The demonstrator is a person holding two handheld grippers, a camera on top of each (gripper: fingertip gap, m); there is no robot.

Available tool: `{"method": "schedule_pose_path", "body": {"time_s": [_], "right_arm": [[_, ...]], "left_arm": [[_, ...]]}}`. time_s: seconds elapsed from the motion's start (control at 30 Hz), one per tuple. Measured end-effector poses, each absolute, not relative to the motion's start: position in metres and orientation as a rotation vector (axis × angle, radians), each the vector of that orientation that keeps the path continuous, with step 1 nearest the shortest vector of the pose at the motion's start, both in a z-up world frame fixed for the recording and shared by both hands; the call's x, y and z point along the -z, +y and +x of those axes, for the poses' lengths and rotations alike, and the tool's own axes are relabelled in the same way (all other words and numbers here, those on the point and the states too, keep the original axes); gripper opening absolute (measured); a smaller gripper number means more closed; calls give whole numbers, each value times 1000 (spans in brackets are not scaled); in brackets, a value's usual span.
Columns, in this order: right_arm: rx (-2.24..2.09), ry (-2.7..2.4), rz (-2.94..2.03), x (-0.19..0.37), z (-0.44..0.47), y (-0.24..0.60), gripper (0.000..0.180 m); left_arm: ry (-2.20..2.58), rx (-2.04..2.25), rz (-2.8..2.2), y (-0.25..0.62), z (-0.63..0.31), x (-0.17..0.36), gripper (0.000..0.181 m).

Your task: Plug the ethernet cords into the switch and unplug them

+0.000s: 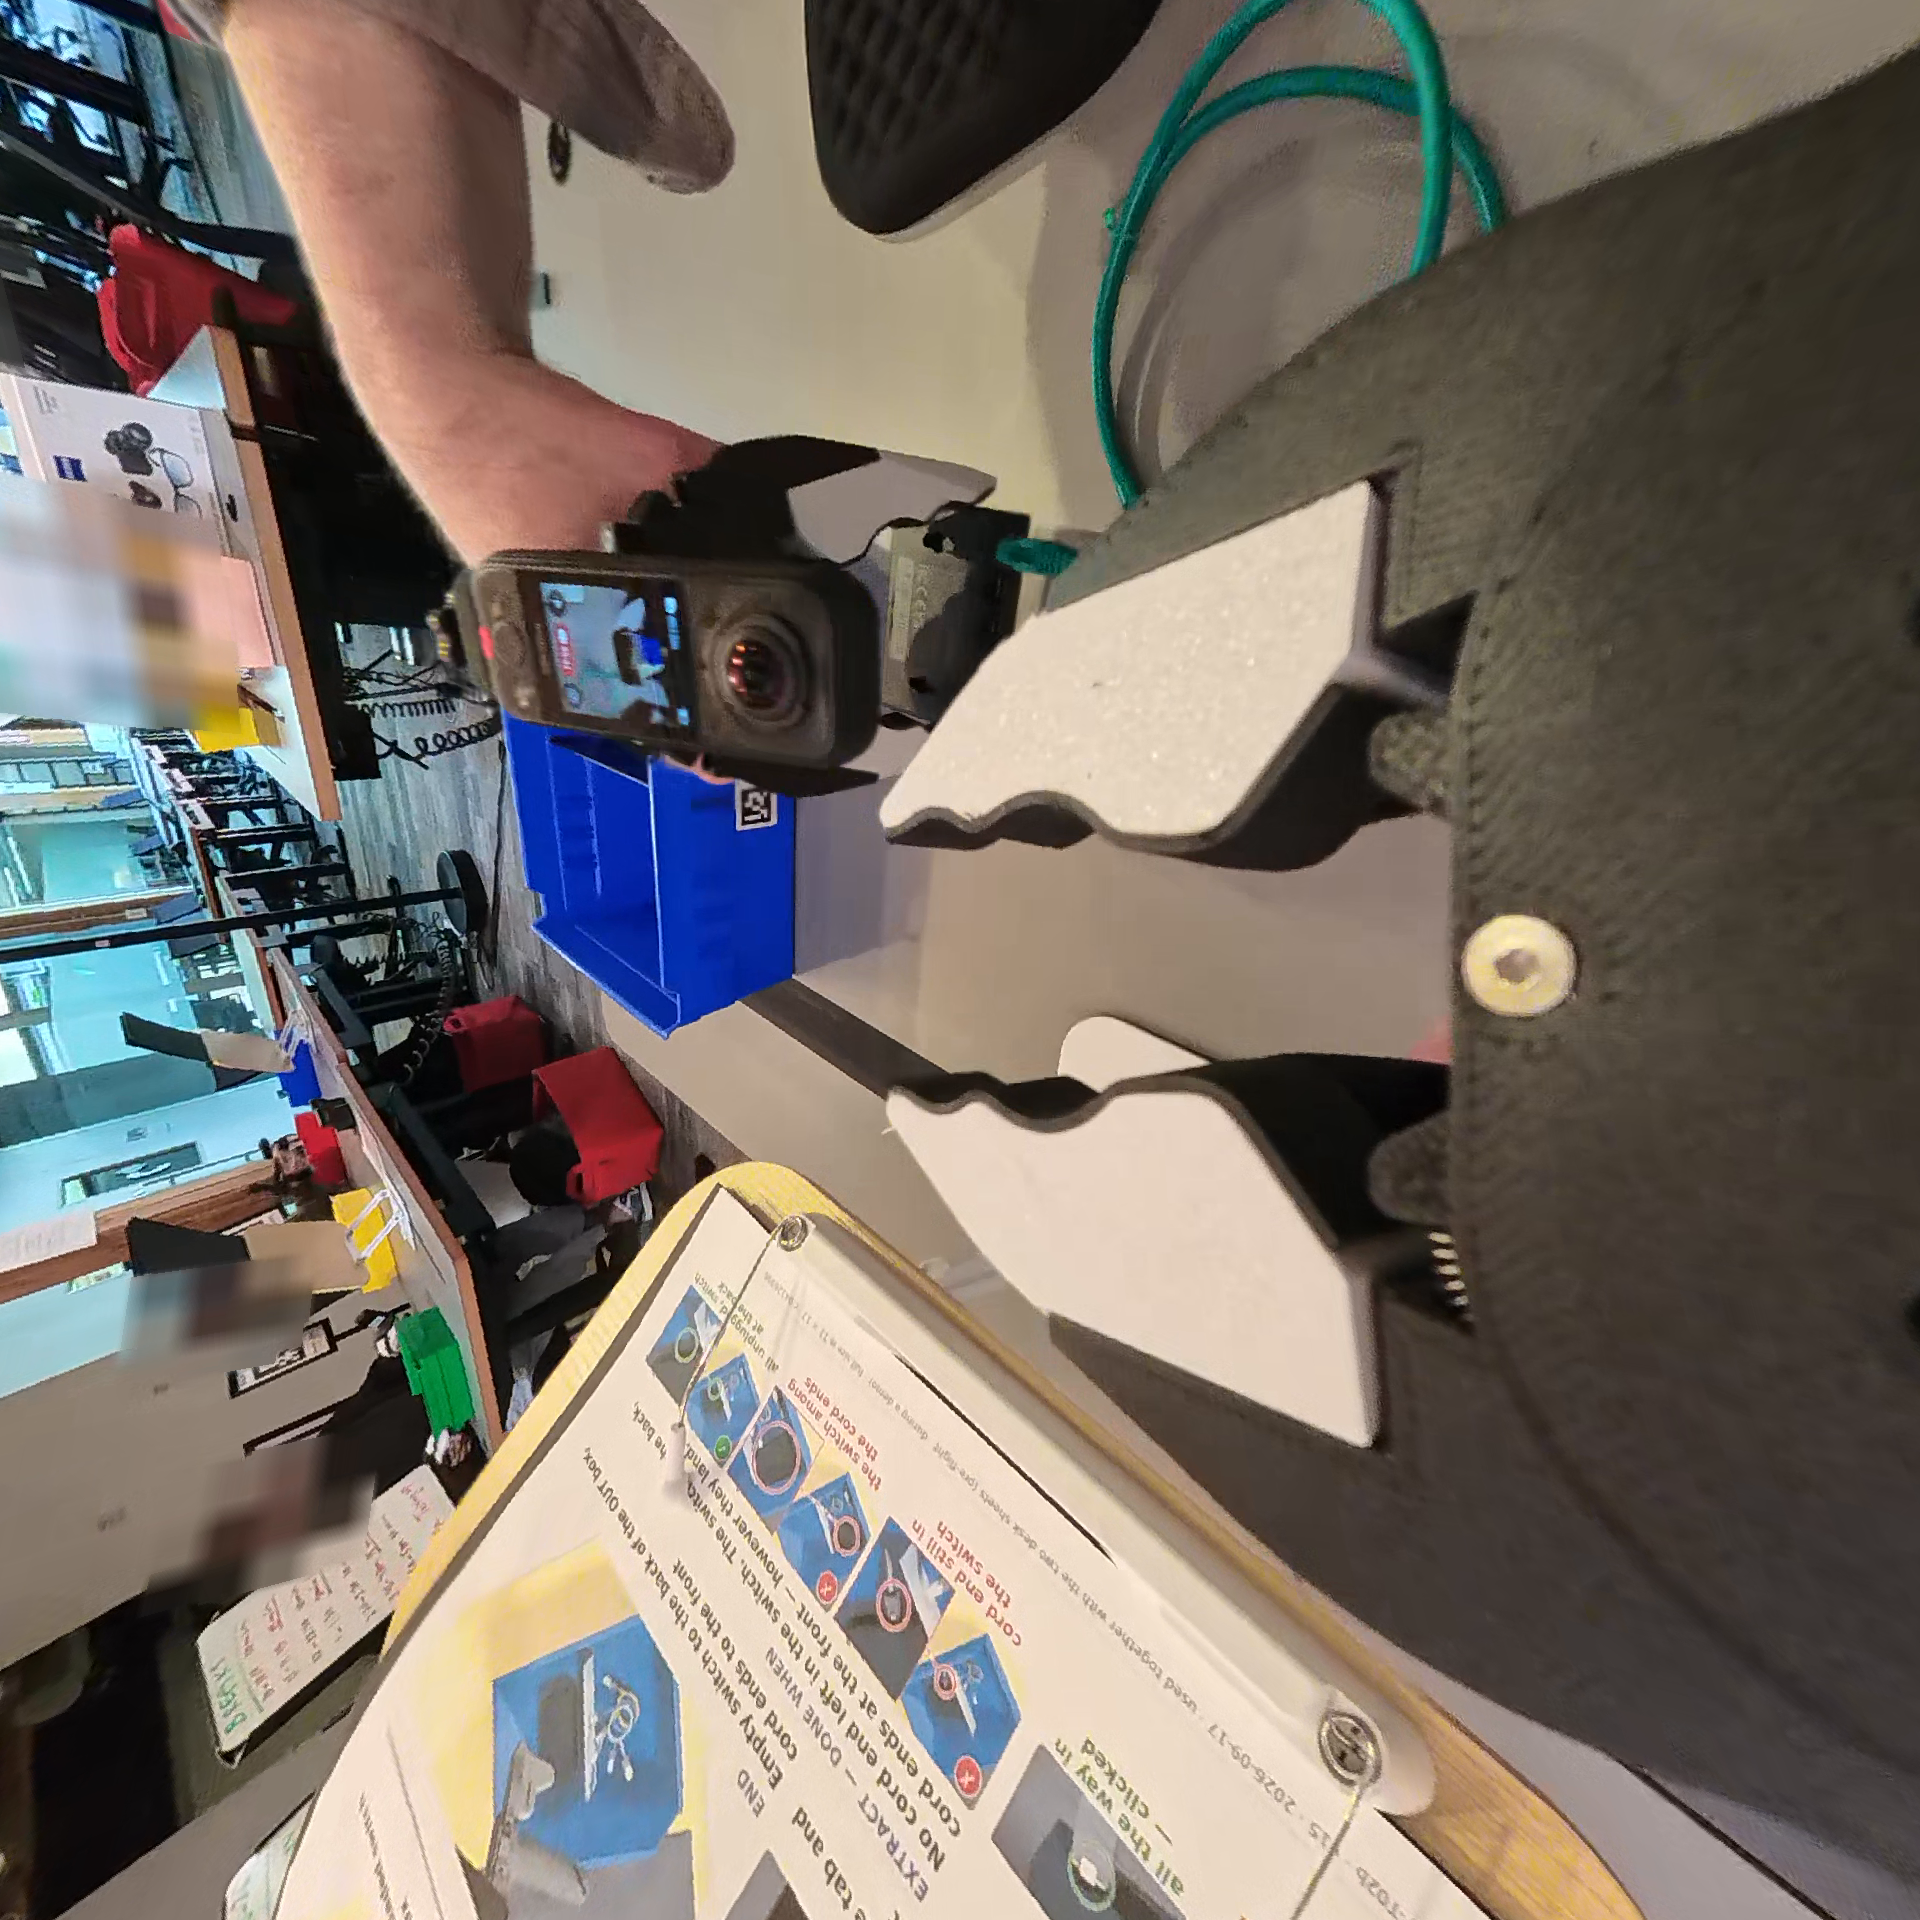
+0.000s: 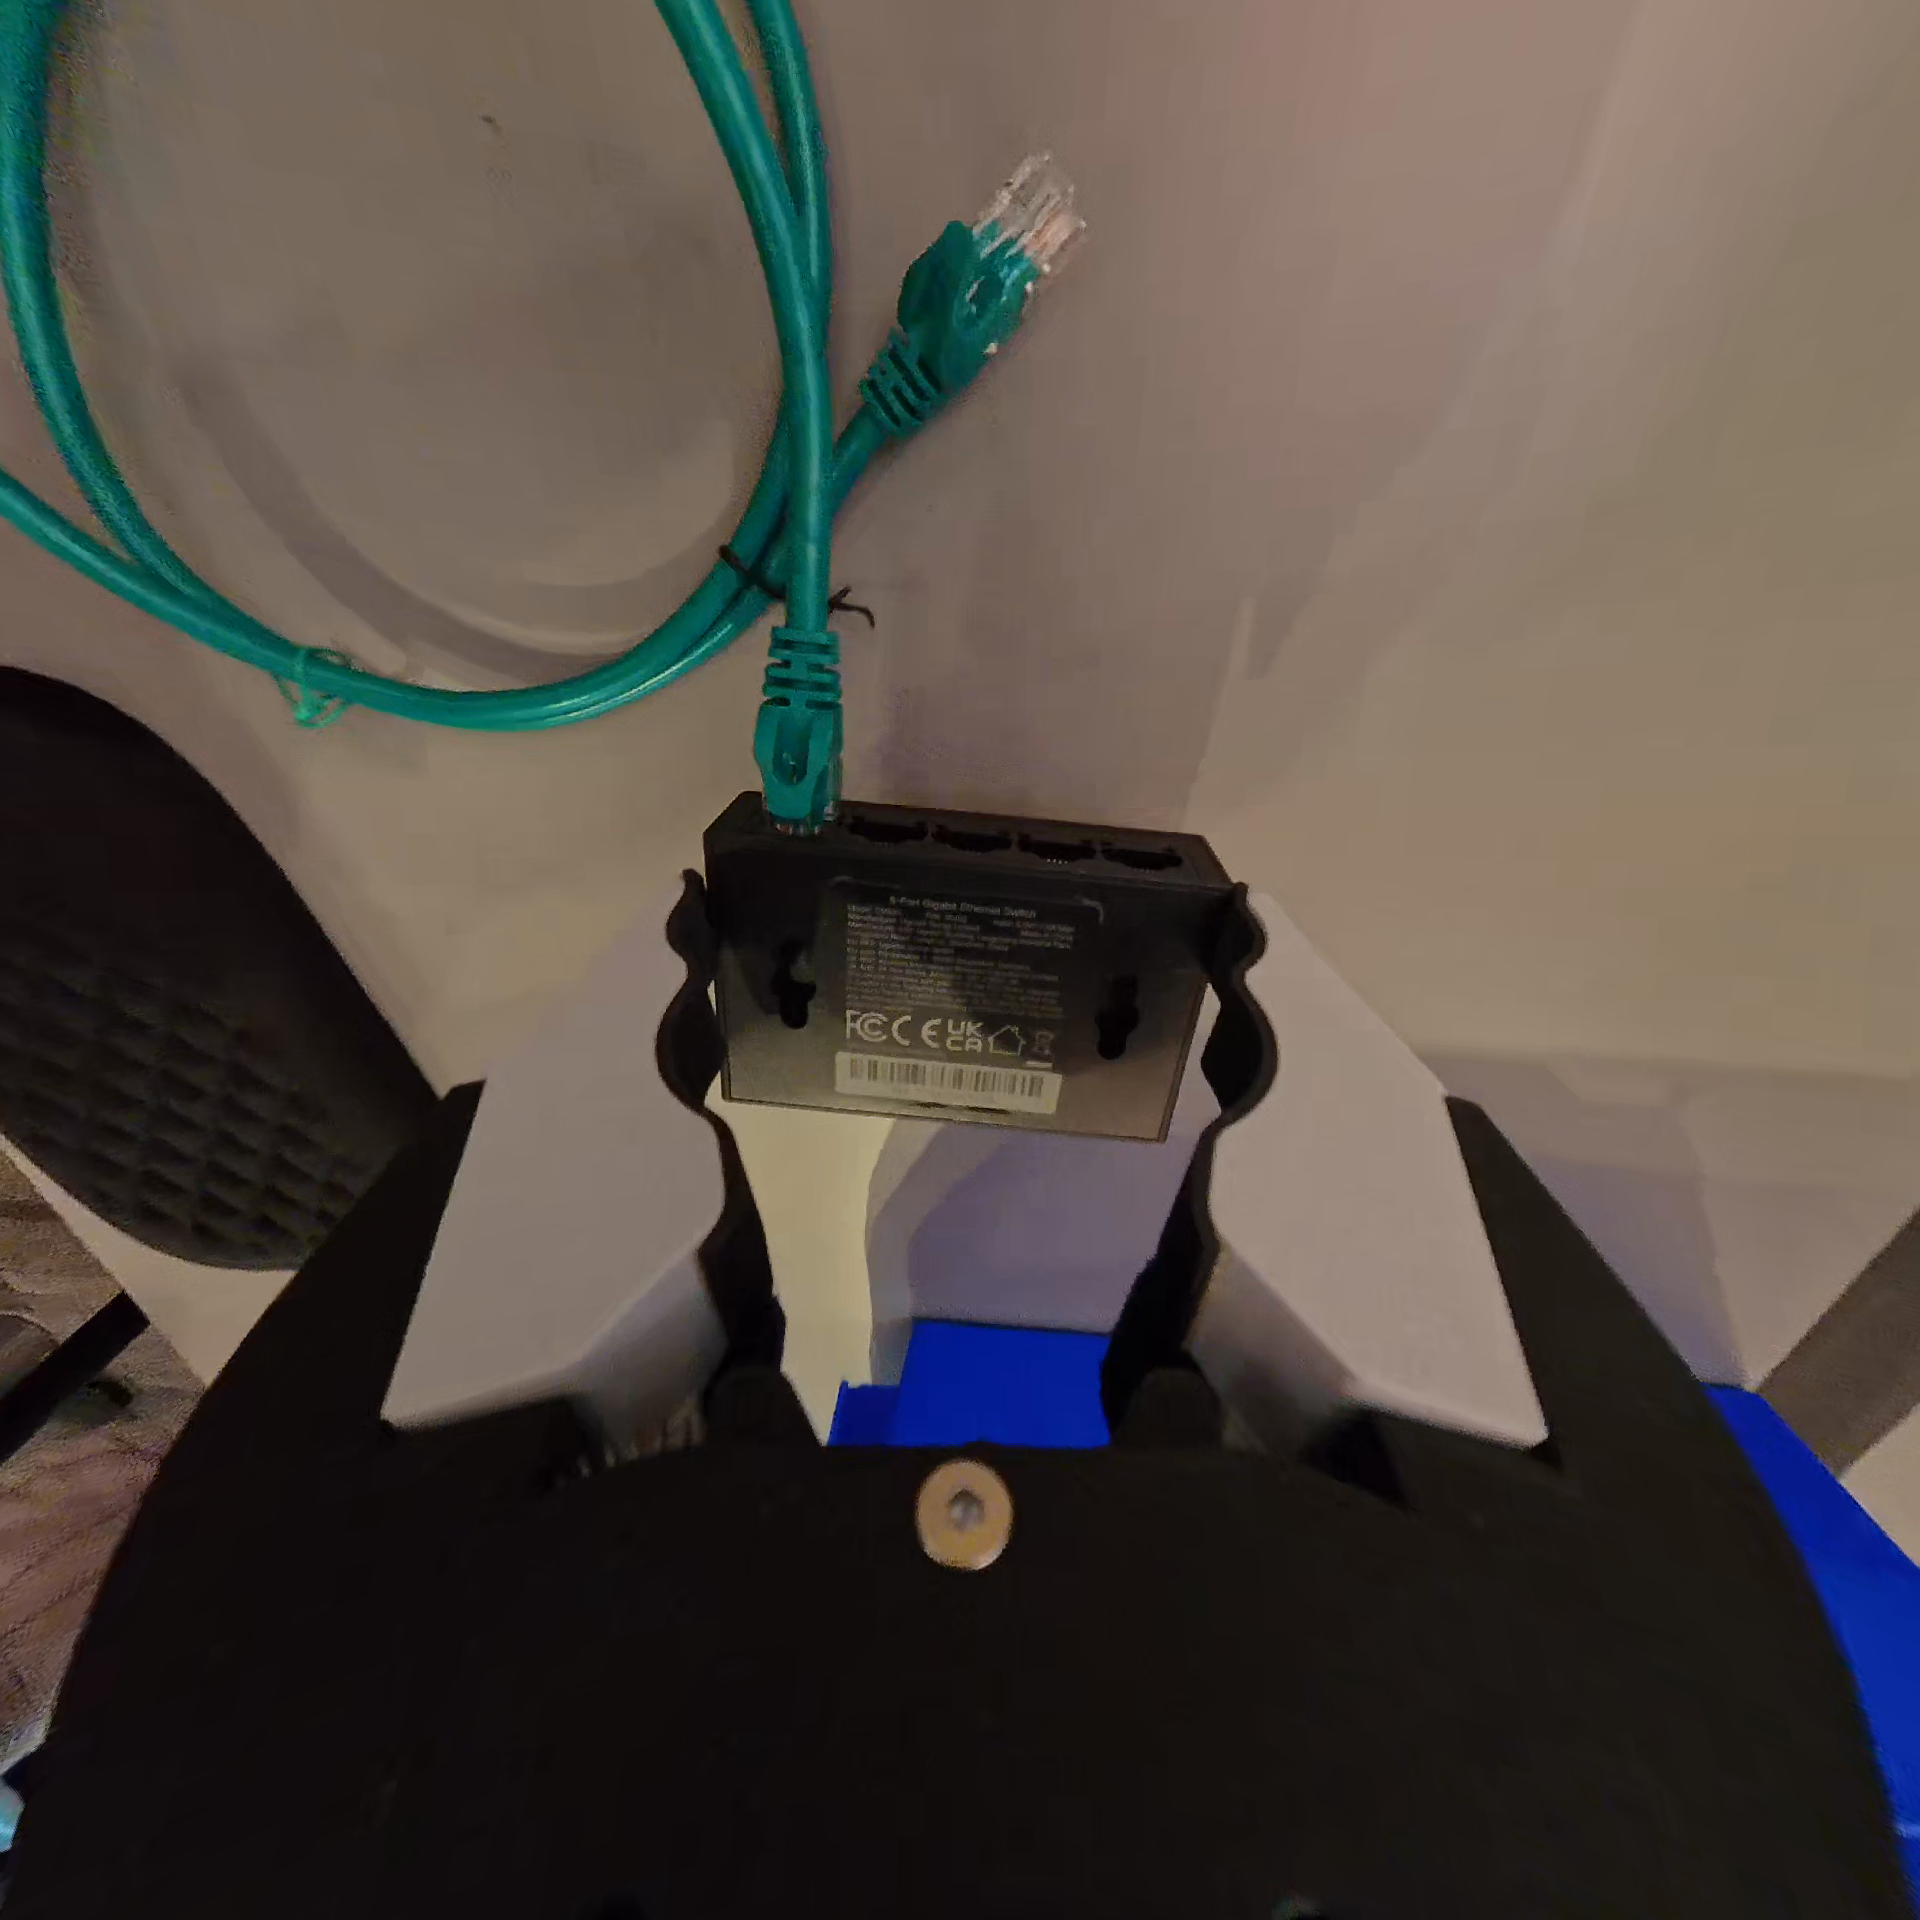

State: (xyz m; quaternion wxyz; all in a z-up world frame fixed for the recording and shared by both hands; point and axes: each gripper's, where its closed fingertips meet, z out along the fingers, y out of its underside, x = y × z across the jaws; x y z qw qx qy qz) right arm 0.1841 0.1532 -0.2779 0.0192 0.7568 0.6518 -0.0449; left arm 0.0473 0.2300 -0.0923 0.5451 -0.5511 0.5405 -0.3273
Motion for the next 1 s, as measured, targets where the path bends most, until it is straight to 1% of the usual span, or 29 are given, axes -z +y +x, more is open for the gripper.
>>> {"method": "schedule_pose_path", "body": {"time_s": [0.3, 0.57, 0.6, 0.63, 0.77, 1.0], "right_arm": [[81, 2022, 2333, 309, 184, 154, 94], [98, 1970, 2334, 307, 185, 150, 96], [92, 1966, 2333, 306, 185, 149, 103], [106, 1958, 2335, 304, 184, 148, 106], [112, 1958, 2354, 284, 183, 151, 109], [185, 2126, 2566, 202, 146, 188, 96]], "left_arm": [[1329, 728, -1316, 228, 56, 102, 41], [1330, 727, -1310, 226, 57, 100, 41], [1329, 726, -1308, 226, 57, 99, 41], [1327, 724, -1306, 225, 57, 99, 41], [1322, 717, -1301, 225, 55, 95, 41], [1269, 708, -1283, 228, 46, 81, 41]]}}
